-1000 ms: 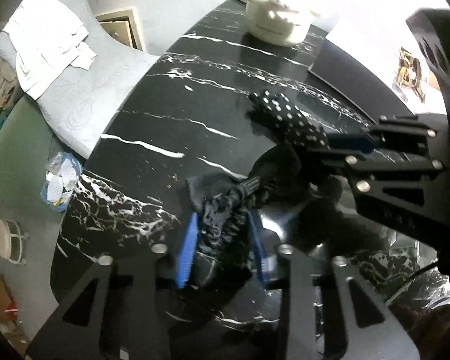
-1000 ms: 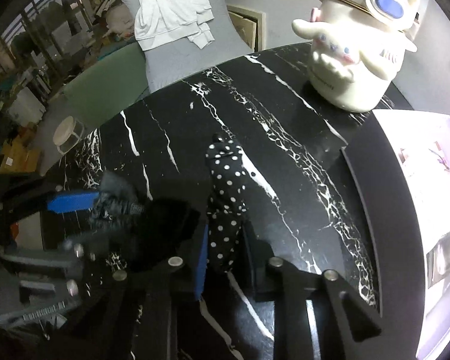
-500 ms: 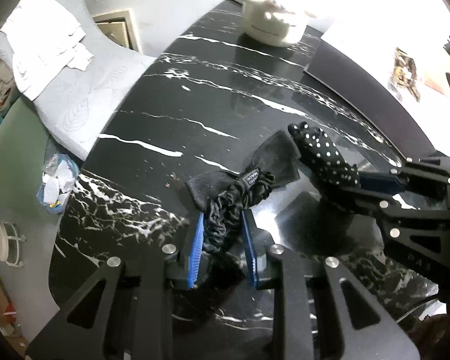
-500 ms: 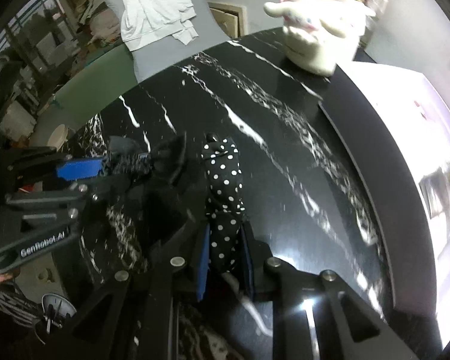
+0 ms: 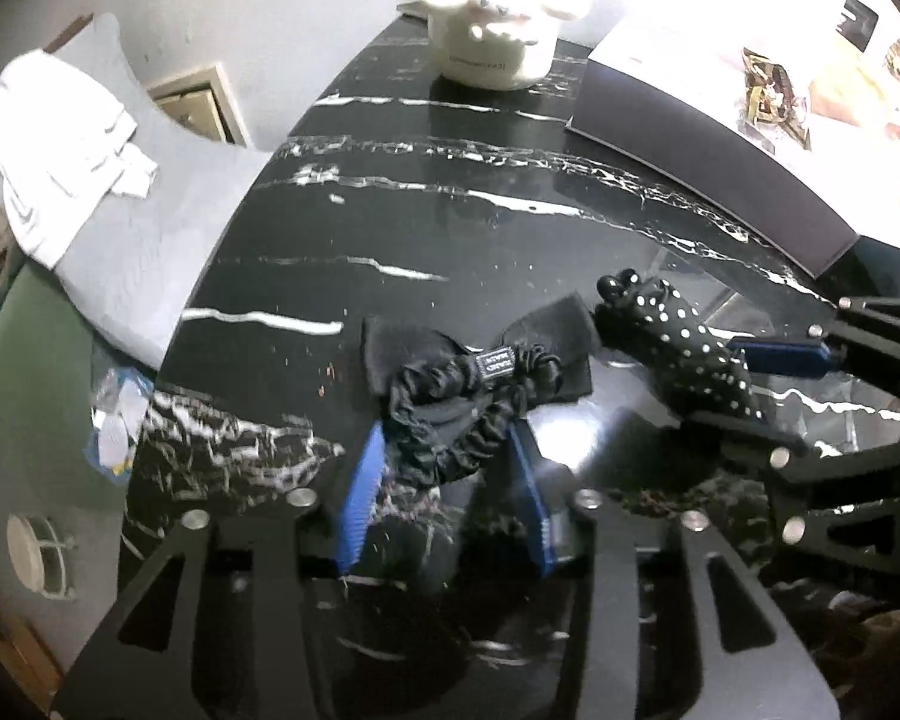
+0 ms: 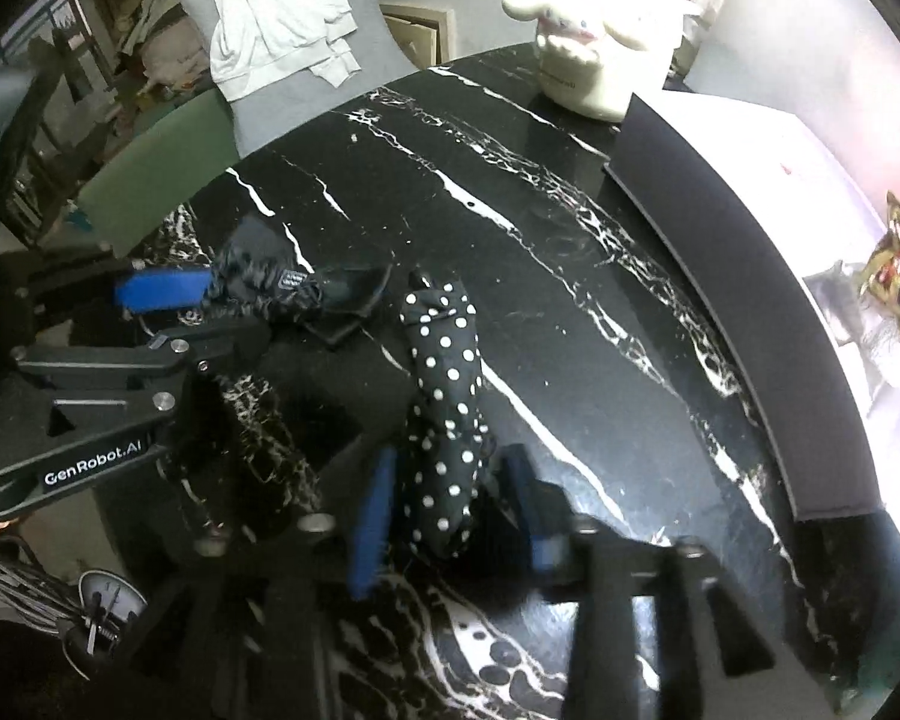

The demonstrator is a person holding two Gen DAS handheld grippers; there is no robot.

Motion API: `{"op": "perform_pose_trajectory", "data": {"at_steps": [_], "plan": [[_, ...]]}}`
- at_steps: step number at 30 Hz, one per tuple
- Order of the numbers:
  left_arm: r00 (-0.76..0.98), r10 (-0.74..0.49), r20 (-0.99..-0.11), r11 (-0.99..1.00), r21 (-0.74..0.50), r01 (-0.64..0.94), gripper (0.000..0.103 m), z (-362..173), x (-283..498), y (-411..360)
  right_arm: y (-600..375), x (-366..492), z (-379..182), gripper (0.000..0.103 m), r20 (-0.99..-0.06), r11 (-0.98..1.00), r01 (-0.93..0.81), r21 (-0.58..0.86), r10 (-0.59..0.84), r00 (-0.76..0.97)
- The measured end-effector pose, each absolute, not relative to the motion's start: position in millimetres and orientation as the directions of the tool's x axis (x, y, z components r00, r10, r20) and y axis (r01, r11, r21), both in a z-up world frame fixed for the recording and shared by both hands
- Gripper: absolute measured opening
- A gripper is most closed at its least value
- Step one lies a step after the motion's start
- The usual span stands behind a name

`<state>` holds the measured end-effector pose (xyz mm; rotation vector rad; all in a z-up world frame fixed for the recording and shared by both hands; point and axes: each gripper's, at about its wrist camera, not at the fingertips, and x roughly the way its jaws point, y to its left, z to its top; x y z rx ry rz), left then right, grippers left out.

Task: Organize objects
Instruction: 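Lift and carry the scrunchie with left tool while right tool carries the pouch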

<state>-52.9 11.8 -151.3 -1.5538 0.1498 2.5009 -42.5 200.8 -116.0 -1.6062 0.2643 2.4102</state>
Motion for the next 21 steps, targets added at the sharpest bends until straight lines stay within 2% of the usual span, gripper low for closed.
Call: {"op": "perform_pose_trajectory", "data": {"at_steps": [1,2,12,16,18,20,21], "plan": [[-0.432,0.114,-0.895,-0.975,-0.018,-0.222,0.056,-152.2,-55.5,11.0,199.7,-43.7,-116.2,0.046,-0.922,-0.958,-0.288,0.01,0.102,-0.373],[-0.433,0.116,-0.894,-0.975,-0.019,-0.223,0.059,-153.0,-57.8,9.8,199.5,-44.4,-116.1,0.046,-0.92,-0.958,-0.286,0.01,0.103,-0.378],[-0.449,0.163,-0.879,-0.951,-0.018,-0.31,0.075,-157.0,-73.4,10.1,206.6,-47.8,-115.6,0.046,-0.908,-0.941,-0.336,0.043,0.103,-0.405],[-0.449,0.196,-0.872,-0.928,-0.016,-0.372,0.075,-157.4,-74.1,15.3,202.1,-47.6,-114.9,0.045,-0.908,-0.944,-0.324,0.055,0.088,-0.41],[-0.457,0.212,-0.864,-0.919,-0.016,-0.394,0.075,-157.9,-74.1,16.4,199.8,-49.0,-114.7,0.042,-0.907,-0.945,-0.324,0.044,0.098,-0.409],[-0.462,0.219,-0.859,-0.916,-0.017,-0.401,0.074,-157.8,-73.9,16.6,200.3,-50.5,-114.5,0.034,-0.906,-0.942,-0.332,0.047,0.1,-0.412],[-0.46,0.219,-0.861,-0.916,-0.018,-0.402,0.071,-157.5,-74.9,17.2,200.8,-50.7,-114.4,0.032,-0.905,-0.94,-0.337,0.05,0.1,-0.414]]}}
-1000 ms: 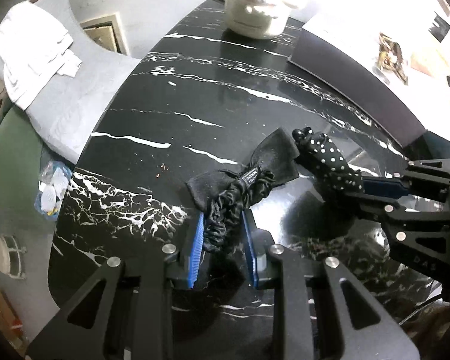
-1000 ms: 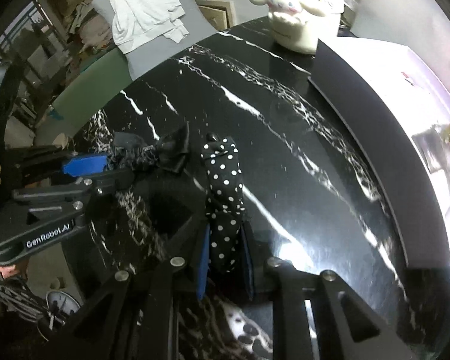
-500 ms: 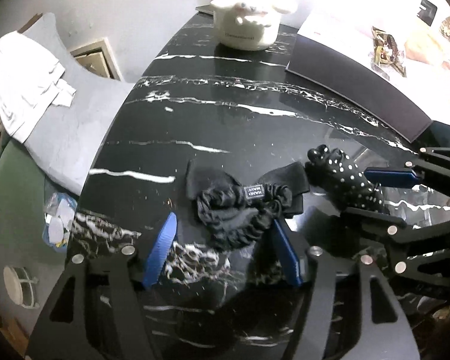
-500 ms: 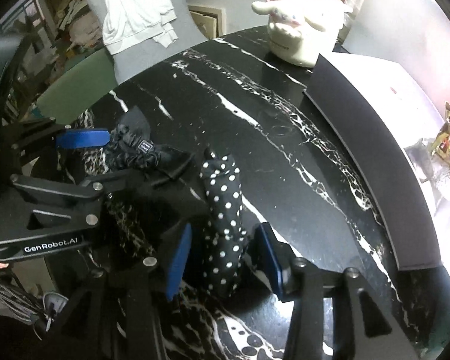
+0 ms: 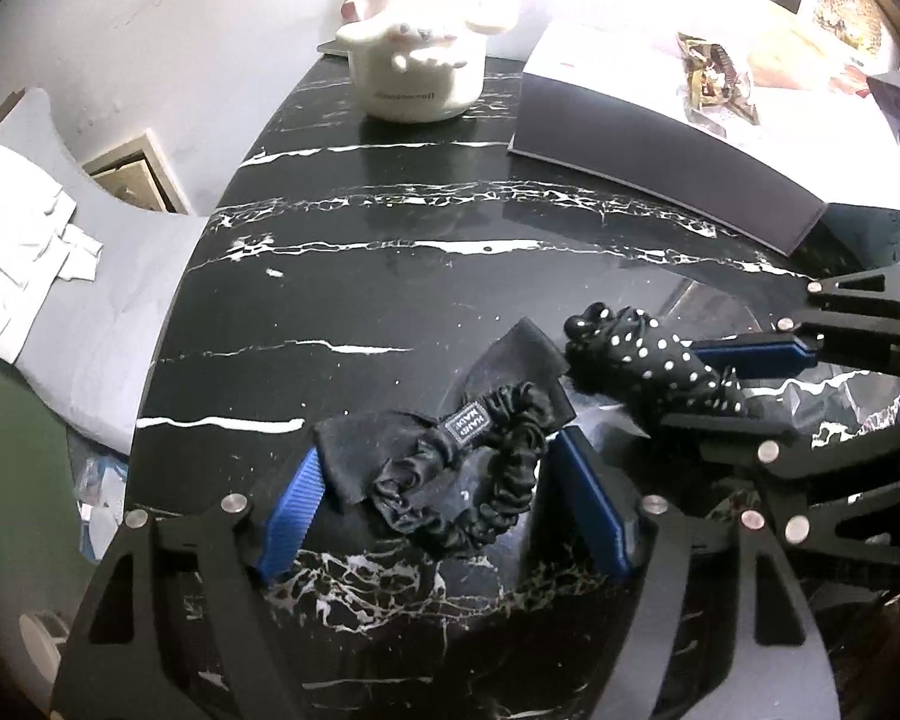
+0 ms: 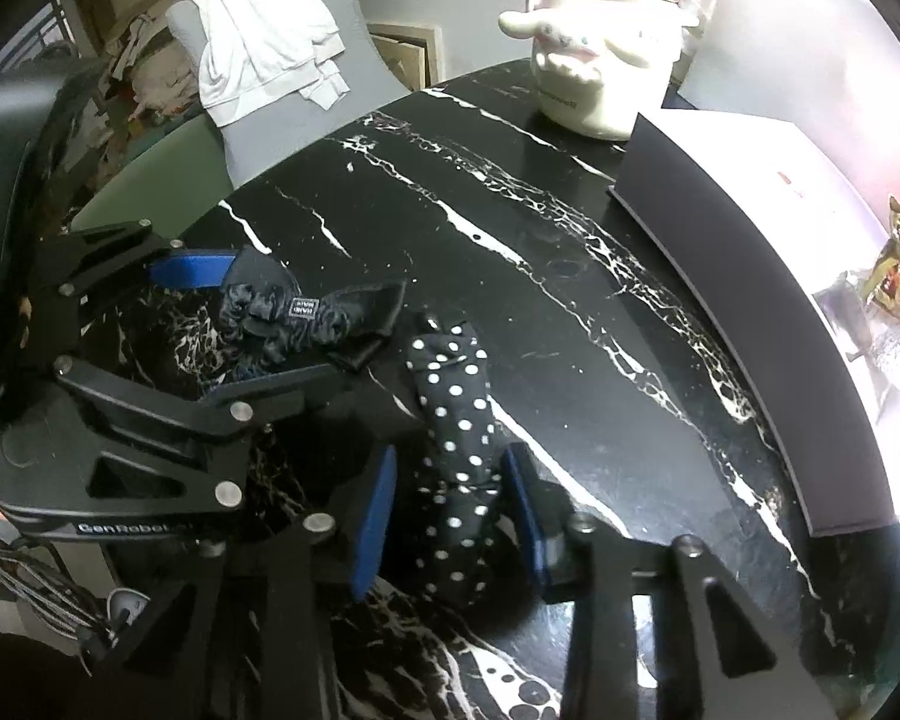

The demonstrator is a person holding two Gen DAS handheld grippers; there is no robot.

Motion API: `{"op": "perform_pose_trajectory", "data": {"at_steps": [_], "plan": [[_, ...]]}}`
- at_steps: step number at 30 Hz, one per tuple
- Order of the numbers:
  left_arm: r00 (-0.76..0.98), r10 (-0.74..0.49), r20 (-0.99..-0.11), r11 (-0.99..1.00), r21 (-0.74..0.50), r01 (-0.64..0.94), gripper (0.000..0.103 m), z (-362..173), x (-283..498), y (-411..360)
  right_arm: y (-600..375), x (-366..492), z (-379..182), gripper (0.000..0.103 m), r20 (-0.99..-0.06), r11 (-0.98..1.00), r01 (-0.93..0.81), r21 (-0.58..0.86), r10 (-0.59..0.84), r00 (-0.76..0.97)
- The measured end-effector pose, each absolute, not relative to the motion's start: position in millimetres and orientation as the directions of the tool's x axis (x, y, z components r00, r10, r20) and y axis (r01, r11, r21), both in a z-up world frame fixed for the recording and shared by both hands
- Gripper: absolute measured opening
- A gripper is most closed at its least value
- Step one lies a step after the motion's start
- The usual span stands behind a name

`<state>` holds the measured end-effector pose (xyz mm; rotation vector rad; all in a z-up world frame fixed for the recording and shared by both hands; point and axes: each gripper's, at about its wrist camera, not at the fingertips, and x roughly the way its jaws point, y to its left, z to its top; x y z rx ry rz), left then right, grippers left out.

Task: Organize objects
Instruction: 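Lift and carry the scrunchie with left tool while right tool carries the pouch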

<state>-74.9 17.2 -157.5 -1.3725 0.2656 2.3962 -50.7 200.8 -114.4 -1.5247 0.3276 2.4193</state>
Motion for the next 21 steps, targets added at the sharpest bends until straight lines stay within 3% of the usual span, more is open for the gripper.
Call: {"op": "perform_pose_trajectory", "data": {"at_steps": [2,4,5,21], "plan": [[-0.464,0.224,-0.857,-0.914,-0.019,-0.406,0.055,-155.6,-75.6,18.4,201.9,-50.9,-114.4,0.025,-0.903,-0.934,-0.353,0.056,0.104,-0.417],[-0.467,0.245,-0.85,-0.906,-0.028,-0.423,0.03,-153.4,-74.0,19.1,203.2,-49.8,-114.8,0.021,-0.9,-0.928,-0.369,0.055,0.114,-0.421],[-0.459,0.272,-0.846,-0.893,-0.044,-0.448,0.025,-152.5,-72.7,19.6,203.8,-49.0,-114.6,0.02,-0.899,-0.924,-0.377,0.058,0.116,-0.423],[-0.328,0.337,-0.883,-0.861,-0.149,-0.486,0.017,-141.9,-71.6,20.5,197.7,-30.4,-107.6,0.016,-0.906,-0.845,-0.489,0.217,0.012,-0.423]]}}
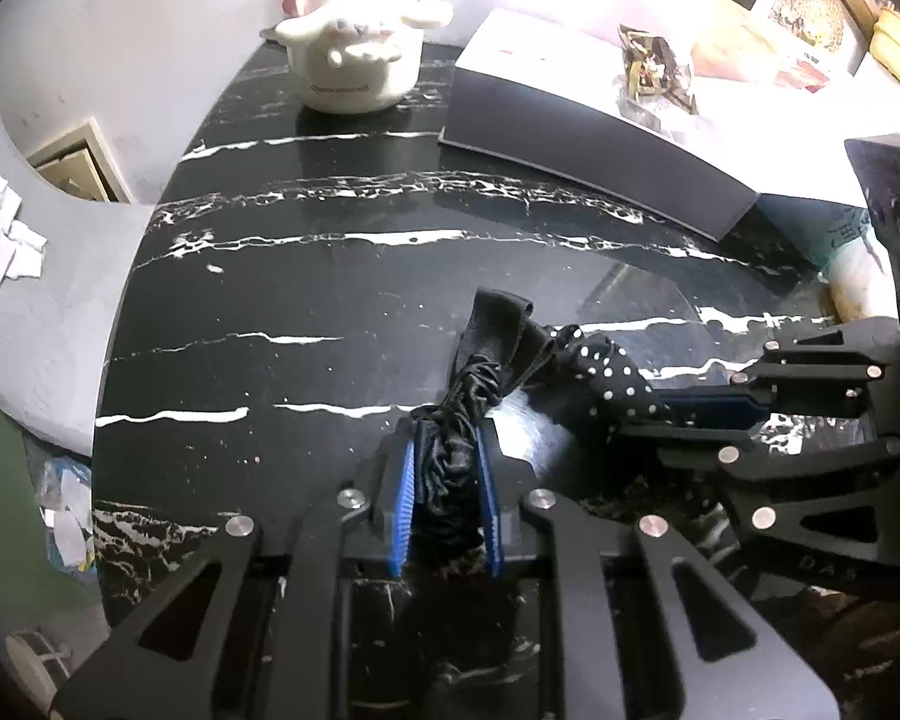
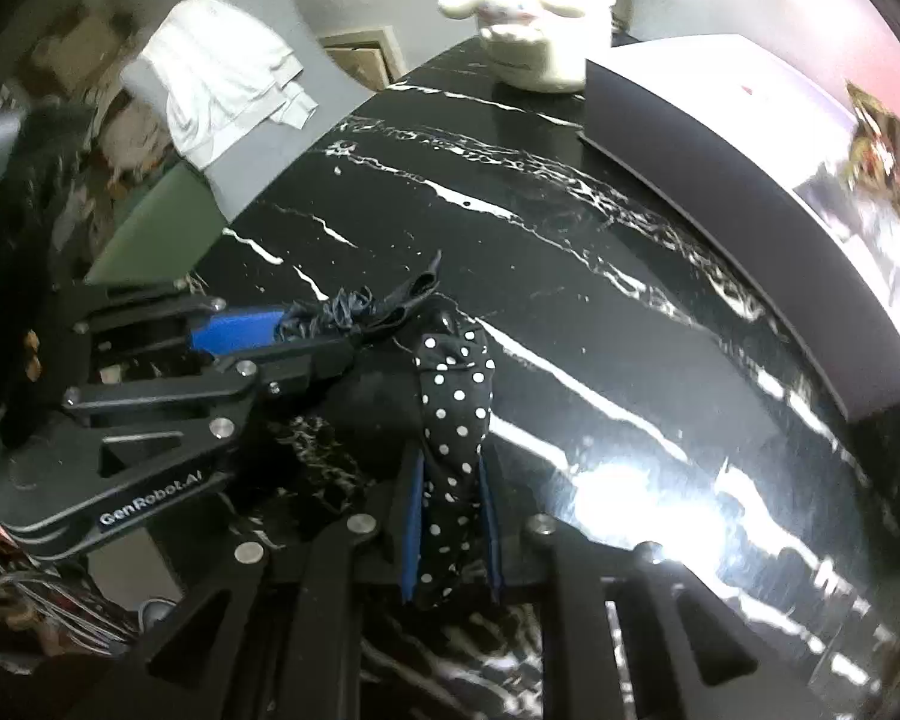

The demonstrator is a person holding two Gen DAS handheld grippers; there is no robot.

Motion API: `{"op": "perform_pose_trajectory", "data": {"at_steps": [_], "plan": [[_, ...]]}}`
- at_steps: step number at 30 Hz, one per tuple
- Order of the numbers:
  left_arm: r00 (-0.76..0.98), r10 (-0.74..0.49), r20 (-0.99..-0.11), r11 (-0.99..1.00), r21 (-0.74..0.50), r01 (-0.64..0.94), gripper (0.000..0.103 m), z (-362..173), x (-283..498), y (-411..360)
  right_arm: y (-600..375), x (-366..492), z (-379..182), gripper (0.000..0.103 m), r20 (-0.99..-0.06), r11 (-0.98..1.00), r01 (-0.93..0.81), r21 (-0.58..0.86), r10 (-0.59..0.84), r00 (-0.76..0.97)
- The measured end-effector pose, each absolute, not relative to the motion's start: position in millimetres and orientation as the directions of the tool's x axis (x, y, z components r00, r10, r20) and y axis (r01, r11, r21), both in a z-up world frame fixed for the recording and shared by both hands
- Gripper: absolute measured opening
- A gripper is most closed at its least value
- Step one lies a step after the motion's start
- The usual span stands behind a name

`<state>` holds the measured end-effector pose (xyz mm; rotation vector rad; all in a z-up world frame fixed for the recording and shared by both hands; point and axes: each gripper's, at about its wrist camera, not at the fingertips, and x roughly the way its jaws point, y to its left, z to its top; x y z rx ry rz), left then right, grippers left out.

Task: Organize objects
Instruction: 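Lift and carry the scrunchie with left tool while right tool carries the pouch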

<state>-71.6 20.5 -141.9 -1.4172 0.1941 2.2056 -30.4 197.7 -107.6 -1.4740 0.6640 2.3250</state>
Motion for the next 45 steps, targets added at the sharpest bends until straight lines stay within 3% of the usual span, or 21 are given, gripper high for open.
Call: {"op": "perform_pose_trajectory", "data": {"at_steps": [29,45], "plan": [[-0.337,0.385,-0.859,-0.788,-0.117,-0.604,0.017,-0.5,-93.6,58.2,212.6,0.2,16.5,0.016,-0.841,-0.751,-0.601,0.274,0.117,-0.529],[-0.33,0.448,-0.831,-0.684,-0.081,-0.725,0.017,46.0,-105.3,130.1,238.5,32.6,55.6,0.016,-0.813,-0.688,-0.686,0.238,0.246,-0.528]]}}
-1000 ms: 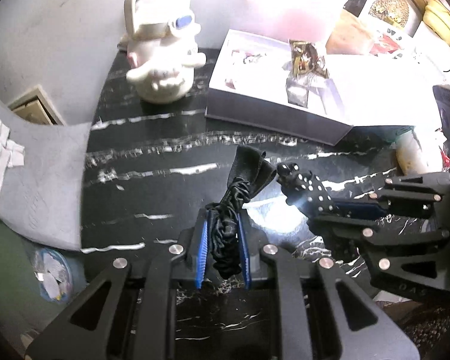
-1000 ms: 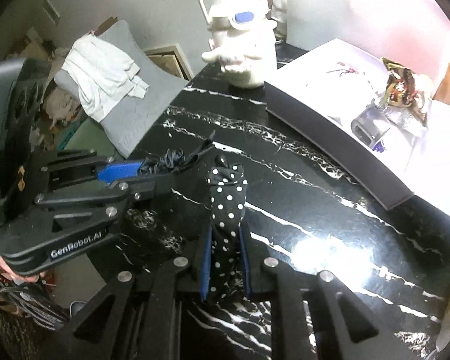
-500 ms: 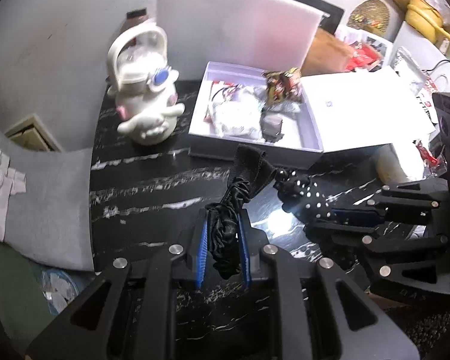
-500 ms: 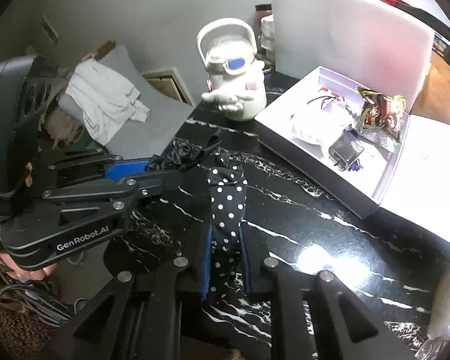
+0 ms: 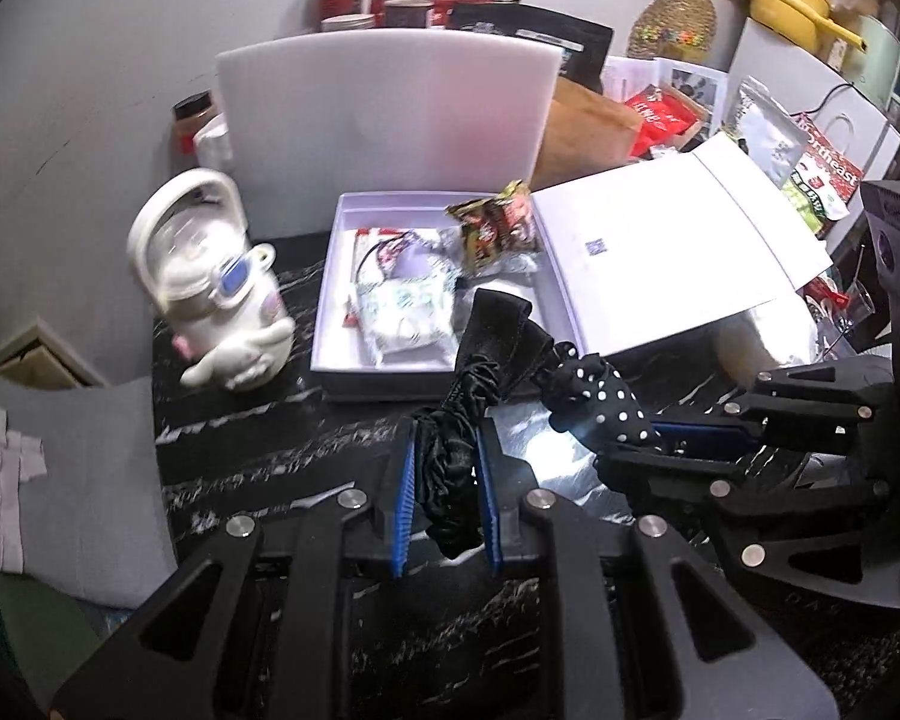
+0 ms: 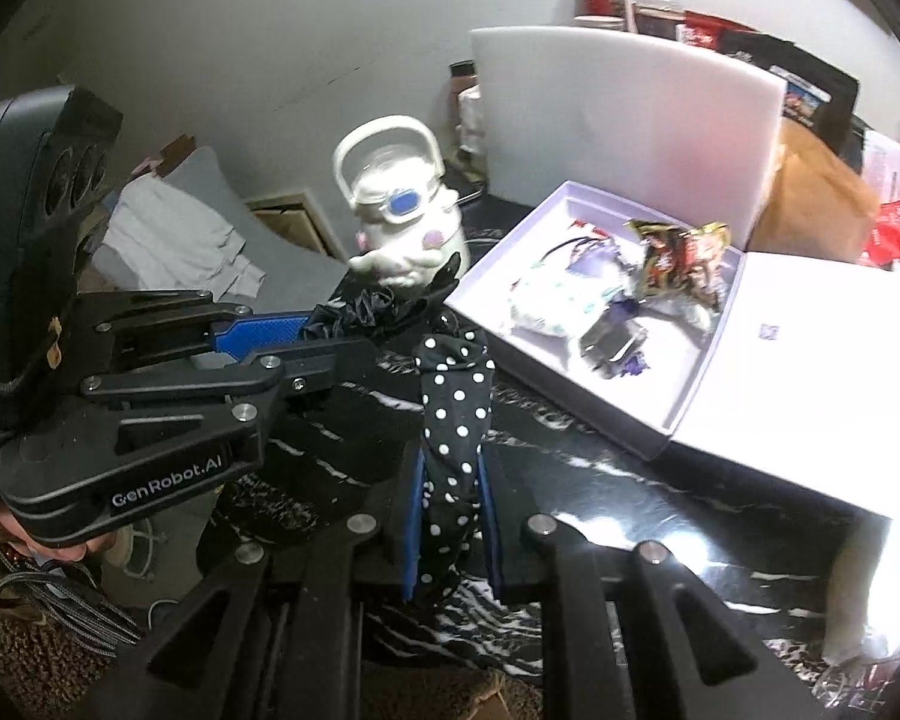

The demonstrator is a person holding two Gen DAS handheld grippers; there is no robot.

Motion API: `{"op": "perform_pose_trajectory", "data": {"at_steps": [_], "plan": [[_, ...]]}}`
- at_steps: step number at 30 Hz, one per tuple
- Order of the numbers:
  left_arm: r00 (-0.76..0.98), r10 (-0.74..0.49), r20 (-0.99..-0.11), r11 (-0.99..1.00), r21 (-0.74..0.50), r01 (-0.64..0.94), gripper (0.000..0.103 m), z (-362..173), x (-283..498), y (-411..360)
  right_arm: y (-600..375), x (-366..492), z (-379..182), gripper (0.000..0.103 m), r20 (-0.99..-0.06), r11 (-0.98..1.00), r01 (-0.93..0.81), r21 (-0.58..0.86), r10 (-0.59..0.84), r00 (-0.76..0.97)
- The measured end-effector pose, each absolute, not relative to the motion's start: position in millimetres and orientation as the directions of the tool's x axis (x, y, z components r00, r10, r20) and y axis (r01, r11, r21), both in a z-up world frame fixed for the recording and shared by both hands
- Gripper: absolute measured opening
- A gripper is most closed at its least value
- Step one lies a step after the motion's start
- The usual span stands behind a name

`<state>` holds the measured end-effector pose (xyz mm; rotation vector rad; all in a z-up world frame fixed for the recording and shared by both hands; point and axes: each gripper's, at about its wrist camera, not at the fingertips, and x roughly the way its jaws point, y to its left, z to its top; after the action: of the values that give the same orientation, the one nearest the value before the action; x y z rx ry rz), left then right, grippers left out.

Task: Organize objects
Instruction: 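Lift and carry the scrunchie with left tool while right tool carries the pouch, then lower the scrunchie into the box with left tool while right tool lowers the pouch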

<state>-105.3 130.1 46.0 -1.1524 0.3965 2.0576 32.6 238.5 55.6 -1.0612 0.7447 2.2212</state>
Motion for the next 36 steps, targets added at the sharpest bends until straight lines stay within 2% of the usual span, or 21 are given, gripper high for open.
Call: {"op": "perform_pose_trajectory", "data": {"at_steps": [17,36], "plan": [[-0.291,0.452,-0.843,-0.635,-0.075,-0.769,0.017,39.8,-170.0,204.6,311.3,44.0,53.1,0.016,-0.819,-0.628,-0.748,0.213,0.303,-0.487],[-0.298,0.375,-0.878,-0.657,-0.025,-0.753,0.017,-11.0,-262.7,249.6,388.8,12.9,16.9,0.016,-0.845,-0.615,-0.761,0.206,0.281,-0.456]]}}
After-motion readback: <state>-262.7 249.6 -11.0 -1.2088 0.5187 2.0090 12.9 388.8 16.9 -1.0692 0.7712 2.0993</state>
